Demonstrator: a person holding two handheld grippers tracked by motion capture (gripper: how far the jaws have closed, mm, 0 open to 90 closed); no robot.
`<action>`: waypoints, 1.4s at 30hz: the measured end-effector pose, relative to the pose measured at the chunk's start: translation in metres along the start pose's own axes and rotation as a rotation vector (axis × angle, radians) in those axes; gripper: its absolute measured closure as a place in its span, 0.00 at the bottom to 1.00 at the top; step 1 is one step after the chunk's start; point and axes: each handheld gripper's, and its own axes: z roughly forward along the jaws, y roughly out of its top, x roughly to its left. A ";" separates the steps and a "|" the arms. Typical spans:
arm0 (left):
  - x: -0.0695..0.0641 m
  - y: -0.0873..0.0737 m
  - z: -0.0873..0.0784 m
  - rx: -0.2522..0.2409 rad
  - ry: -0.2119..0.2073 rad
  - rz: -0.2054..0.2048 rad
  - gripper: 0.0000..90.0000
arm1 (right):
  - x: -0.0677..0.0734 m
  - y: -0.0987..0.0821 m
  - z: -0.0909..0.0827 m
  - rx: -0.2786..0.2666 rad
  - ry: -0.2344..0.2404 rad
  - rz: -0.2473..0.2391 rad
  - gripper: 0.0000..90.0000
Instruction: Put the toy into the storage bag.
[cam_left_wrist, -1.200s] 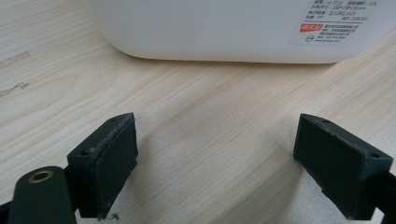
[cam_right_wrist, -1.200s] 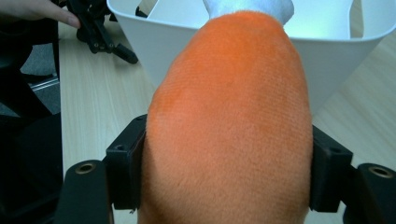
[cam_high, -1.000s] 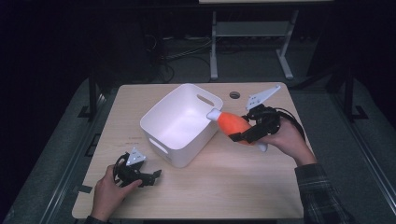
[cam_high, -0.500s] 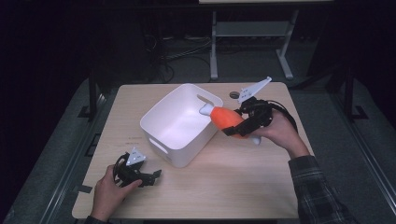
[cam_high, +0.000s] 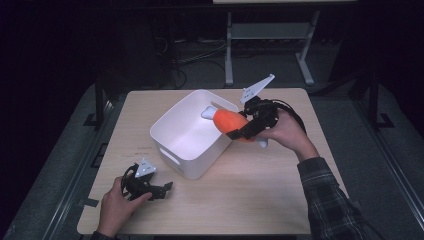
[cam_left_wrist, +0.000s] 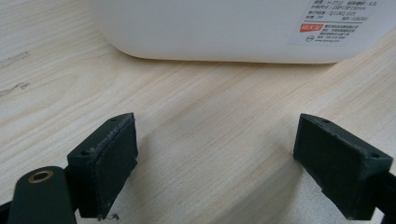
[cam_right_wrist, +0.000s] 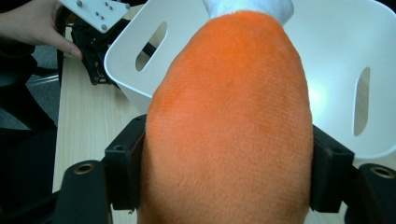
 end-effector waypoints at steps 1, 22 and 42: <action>0.000 0.000 0.000 0.000 0.000 0.000 0.14 | 0.000 0.002 0.001 0.001 0.001 -0.005 0.32; 0.000 0.000 0.000 0.002 0.000 0.000 0.14 | -0.004 0.043 0.024 0.025 0.033 -0.062 0.32; 0.000 0.000 0.000 0.005 0.000 0.003 0.14 | -0.003 0.075 0.061 0.064 0.080 -0.120 0.31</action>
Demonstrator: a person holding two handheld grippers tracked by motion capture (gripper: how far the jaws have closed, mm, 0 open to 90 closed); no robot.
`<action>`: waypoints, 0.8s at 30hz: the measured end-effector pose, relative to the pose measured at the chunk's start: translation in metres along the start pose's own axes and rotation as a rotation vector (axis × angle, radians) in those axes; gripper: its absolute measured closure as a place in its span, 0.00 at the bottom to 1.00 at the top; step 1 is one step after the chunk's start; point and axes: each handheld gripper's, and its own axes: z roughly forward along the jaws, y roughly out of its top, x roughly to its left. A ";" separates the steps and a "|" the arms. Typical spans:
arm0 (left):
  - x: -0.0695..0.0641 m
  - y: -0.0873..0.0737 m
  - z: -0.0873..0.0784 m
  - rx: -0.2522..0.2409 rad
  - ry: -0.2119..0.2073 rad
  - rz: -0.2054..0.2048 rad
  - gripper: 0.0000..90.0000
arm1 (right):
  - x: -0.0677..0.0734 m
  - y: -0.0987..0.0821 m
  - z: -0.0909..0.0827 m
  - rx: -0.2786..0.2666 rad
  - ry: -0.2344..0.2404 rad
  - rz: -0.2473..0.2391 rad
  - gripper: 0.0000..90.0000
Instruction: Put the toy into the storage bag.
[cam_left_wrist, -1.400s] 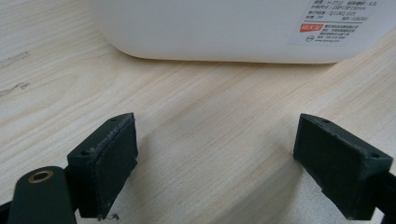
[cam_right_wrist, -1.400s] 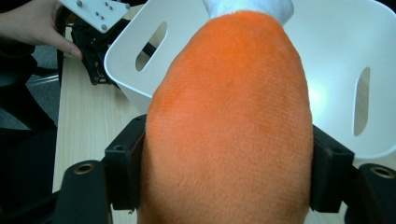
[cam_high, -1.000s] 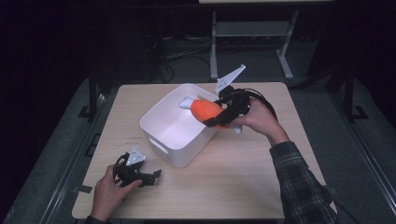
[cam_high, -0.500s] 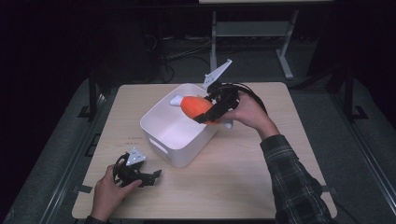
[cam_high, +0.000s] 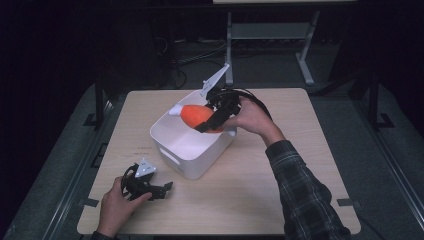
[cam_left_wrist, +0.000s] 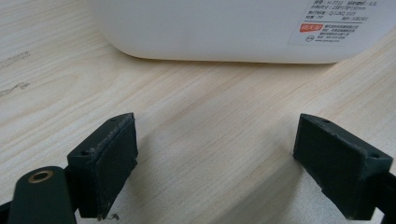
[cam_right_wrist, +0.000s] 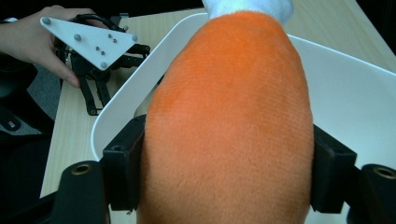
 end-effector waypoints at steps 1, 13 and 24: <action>0.000 0.000 0.000 0.000 0.000 0.000 0.14 | 0.000 0.002 0.003 0.004 0.003 -0.004 0.31; 0.000 0.000 0.000 0.000 0.000 -0.001 0.14 | 0.001 0.020 0.033 0.045 0.038 -0.037 0.30; 0.000 0.000 0.000 -0.002 0.001 0.000 0.14 | 0.000 0.029 0.059 0.103 0.056 -0.067 0.28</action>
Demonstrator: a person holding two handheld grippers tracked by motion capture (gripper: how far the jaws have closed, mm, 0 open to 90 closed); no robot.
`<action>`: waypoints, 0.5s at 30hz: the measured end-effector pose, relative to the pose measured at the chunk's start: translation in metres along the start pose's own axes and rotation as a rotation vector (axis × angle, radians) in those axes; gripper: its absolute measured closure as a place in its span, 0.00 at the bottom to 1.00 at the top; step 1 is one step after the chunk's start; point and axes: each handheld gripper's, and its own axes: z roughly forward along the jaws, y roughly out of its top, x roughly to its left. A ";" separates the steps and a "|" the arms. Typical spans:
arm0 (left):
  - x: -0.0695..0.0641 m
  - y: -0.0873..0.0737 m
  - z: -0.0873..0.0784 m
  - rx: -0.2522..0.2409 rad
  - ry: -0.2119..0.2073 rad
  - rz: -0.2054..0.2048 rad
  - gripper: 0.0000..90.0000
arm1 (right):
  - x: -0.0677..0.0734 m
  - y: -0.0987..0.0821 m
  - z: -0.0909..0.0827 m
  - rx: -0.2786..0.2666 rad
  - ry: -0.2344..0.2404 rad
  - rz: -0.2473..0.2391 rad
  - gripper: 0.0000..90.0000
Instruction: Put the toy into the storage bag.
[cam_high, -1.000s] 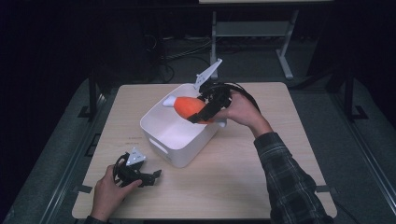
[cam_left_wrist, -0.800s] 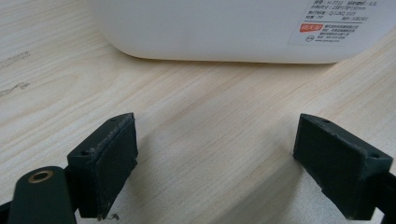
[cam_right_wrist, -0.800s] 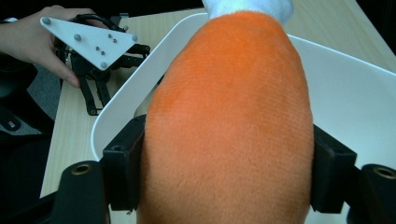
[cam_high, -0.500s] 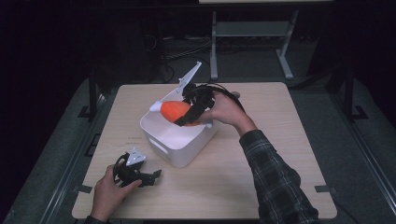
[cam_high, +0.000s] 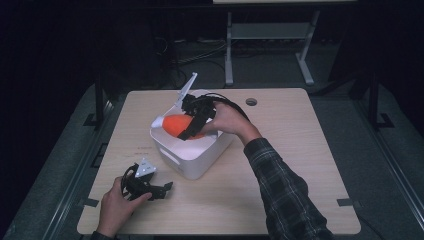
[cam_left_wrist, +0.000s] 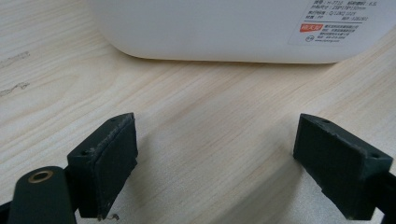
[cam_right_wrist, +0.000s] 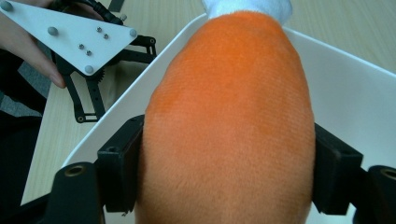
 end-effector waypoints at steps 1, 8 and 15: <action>0.000 0.000 0.000 0.000 0.000 0.000 0.14 | -0.001 0.000 0.002 0.003 0.004 -0.006 0.27; 0.000 0.000 0.000 0.000 0.000 0.000 0.14 | -0.002 0.000 0.010 0.024 0.006 -0.010 0.24; 0.000 0.000 0.000 0.000 0.000 0.000 0.14 | -0.002 0.000 0.014 0.037 0.000 -0.012 0.20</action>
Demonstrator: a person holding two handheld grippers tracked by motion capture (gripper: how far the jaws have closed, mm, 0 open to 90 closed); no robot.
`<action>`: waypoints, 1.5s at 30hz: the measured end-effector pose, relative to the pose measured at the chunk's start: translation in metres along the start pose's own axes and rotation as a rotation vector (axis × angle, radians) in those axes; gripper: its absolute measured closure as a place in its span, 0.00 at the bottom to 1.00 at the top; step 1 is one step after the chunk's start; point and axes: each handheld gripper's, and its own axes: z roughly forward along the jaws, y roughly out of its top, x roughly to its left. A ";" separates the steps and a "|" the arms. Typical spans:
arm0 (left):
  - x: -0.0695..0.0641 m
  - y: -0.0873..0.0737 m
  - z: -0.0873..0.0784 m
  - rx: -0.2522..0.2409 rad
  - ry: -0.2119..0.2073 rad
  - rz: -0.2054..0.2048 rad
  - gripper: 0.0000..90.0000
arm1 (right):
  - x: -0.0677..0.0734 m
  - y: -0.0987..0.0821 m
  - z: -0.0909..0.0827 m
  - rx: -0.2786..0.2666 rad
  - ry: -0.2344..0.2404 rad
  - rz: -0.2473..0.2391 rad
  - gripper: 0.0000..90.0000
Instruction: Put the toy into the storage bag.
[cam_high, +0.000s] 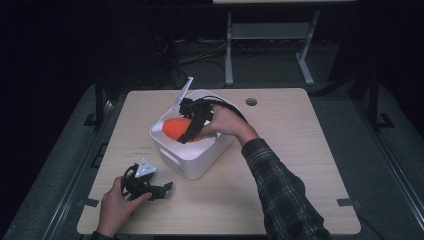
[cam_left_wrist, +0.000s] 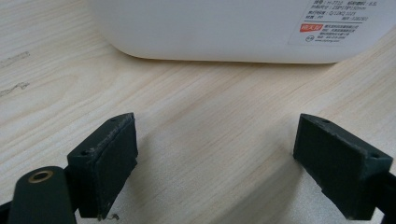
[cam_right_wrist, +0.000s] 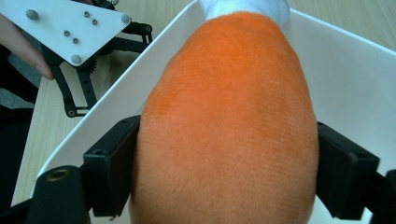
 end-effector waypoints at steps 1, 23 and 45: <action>0.000 0.000 0.000 0.000 0.000 0.000 0.14 | 0.000 0.000 0.001 0.001 0.003 0.003 0.18; 0.000 0.000 0.000 0.001 -0.001 0.000 0.14 | 0.011 -0.018 -0.037 -0.096 -0.056 0.069 0.13; 0.000 0.000 0.000 -0.005 0.000 -0.006 0.14 | 0.030 -0.103 -0.100 -0.203 -0.217 0.224 0.09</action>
